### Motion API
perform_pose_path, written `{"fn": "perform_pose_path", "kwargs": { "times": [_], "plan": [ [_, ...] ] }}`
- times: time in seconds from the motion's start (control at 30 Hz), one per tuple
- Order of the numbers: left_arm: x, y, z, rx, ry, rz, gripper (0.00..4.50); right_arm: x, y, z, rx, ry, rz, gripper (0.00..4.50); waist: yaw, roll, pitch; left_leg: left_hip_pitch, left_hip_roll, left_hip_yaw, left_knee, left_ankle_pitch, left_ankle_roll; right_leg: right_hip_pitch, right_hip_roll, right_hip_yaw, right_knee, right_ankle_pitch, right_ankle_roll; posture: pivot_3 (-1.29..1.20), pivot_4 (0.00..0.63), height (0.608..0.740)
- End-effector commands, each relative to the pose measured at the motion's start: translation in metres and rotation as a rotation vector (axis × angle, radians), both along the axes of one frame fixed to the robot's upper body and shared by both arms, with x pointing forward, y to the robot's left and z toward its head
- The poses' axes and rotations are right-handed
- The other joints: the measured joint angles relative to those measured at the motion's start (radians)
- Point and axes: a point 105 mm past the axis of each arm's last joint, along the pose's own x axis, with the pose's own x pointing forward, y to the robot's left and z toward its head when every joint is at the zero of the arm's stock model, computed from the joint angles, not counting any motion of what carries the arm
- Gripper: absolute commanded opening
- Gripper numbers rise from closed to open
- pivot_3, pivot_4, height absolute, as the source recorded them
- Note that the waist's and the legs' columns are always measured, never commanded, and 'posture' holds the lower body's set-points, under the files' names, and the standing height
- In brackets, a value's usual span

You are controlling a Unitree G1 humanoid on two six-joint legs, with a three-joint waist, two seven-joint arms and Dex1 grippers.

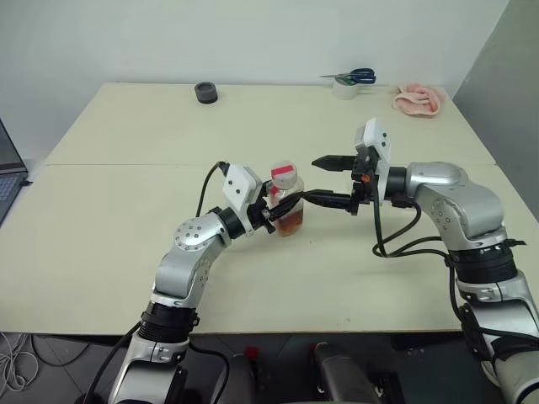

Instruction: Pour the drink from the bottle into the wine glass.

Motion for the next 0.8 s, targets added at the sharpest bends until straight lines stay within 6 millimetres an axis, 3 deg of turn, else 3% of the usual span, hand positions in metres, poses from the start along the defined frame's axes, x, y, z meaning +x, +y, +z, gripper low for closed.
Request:
{"fn": "perform_pose_path", "kwargs": {
  "times": [0.03, 0.33, 0.6, 0.8],
  "plan": [
    [-0.004, -0.003, 0.019, -0.022, -0.07, -0.023, 1.89, -0.008, 0.009, 0.014, 0.03, -0.044, 0.03, 4.5, 0.0, 0.0, 0.0, 0.0, 0.0, 0.0, 0.0, 0.0, 0.0, 0.0, 0.0, 0.0, 0.0, 0.0, 0.0, 0.0, 0.15, 0.74],
    [-0.003, -0.004, 0.018, -0.022, -0.07, -0.021, 1.89, 0.006, 0.027, 0.017, 0.071, -0.059, -0.04, 4.5, 0.001, 0.0, 0.0, 0.0, 0.0, 0.0, 0.0, 0.0, 0.0, 0.0, 0.0, 0.0, 0.0, 0.0, 0.0, 0.0, 0.15, 0.74],
    [-0.004, -0.006, 0.017, -0.024, -0.072, -0.021, 1.89, 0.001, 0.045, 0.024, 0.105, -0.067, 0.013, 4.5, 0.001, 0.0, 0.0, 0.0, 0.0, 0.0, 0.0, 0.0, 0.0, 0.0, 0.0, 0.0, 0.0, 0.0, 0.0, 0.0, 0.15, 0.74],
    [-0.004, -0.006, 0.018, -0.026, -0.074, -0.019, 1.89, 0.012, 0.054, 0.03, 0.123, -0.093, -0.029, 4.5, 0.001, 0.0, 0.0, 0.0, 0.0, 0.0, 0.0, 0.0, 0.0, 0.0, 0.0, 0.0, 0.0, 0.0, 0.0, 0.0, 0.15, 0.74]
  ]
}}
